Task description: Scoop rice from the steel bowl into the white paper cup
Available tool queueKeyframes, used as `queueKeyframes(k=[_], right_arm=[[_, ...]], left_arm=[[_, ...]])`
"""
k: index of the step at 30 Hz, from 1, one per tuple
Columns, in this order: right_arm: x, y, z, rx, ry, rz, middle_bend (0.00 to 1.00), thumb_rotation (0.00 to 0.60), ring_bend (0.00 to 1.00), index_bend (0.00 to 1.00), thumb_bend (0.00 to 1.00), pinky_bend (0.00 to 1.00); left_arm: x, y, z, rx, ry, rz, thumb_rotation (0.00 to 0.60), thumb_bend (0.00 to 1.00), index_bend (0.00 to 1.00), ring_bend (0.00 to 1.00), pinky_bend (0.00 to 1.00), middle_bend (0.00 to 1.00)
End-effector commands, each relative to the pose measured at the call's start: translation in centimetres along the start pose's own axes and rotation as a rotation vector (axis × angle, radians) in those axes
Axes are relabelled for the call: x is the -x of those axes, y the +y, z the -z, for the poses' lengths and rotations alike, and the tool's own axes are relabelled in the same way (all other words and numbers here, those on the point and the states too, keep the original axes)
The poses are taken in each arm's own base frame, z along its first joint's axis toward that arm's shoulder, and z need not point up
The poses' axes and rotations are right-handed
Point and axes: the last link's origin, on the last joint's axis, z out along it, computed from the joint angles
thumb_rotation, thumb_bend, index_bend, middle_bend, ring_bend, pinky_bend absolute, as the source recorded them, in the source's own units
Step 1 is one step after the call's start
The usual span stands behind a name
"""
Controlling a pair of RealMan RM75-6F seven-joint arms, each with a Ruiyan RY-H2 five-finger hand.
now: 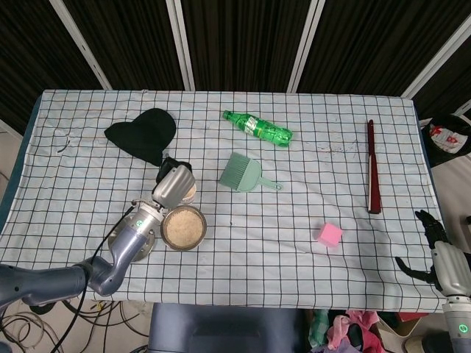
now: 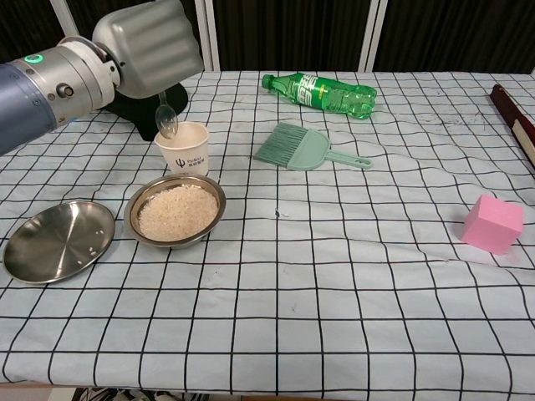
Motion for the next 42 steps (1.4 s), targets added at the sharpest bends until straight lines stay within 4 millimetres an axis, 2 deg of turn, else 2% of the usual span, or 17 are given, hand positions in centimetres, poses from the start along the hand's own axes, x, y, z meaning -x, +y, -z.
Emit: queueKeyframes(k=[1,7,12,16,22,30,35,42], right_arm=[[0.0,0.0,0.0,0.000,0.000,0.000,0.00,0.600,0.00,0.00,0.22,0.21],[-0.1,0.0,0.0,0.001,0.001,-0.001,0.00,0.600,0.00,0.00,0.22,0.21],[0.0,0.0,0.0,0.000,0.000,0.000,0.00,0.600,0.00,0.00,0.22,0.21],[0.0,0.0,0.0,-0.001,-0.001,0.001,0.00,0.600,0.00,0.00,0.22,0.21],[0.0,0.0,0.1,-0.002,0.000,0.003,0.00,0.600,0.00,0.00,0.22,0.21],[0.0,-0.1,0.1,-0.006,0.001,0.003,0.00,0.600,0.00,0.00,0.22,0.21],[0.0,-0.1,0.1,-0.005,0.004,0.005,0.00,0.600,0.00,0.00,0.21,0.21],[0.0,-0.1,0.1,-0.004,0.006,0.002,0.00,0.600,0.00,0.00,0.22,0.21]], left_arm=[[0.0,-0.2,0.1,-0.019,-0.024,0.050,0.600,0.52,0.79,1.00,1.00,1.00],[-0.1,-0.4,1.6,-0.096,-0.182,0.363,0.600,0.52,0.79,1.00,1.00,1.00],[0.2,-1.7,3.5,-0.120,-0.224,0.443,0.600,0.52,0.79,1.00,1.00,1.00],[1.3,-2.6,5.6,-0.140,-0.286,0.527,0.600,0.52,0.79,1.00,1.00,1.00],[3.4,-3.0,9.1,-0.144,-0.358,0.602,0.600,0.52,0.78,1.00,1.00,1.00],[5.8,-1.5,12.9,-0.112,-0.465,0.653,0.600,0.52,0.78,1.00,1.00,1.00],[6.5,0.3,14.3,-0.084,-0.510,0.677,0.600,0.52,0.77,1.00,1.00,1.00],[7.0,2.6,15.3,-0.075,-0.551,0.711,0.600,0.49,0.76,1.00,1.00,1.00]])
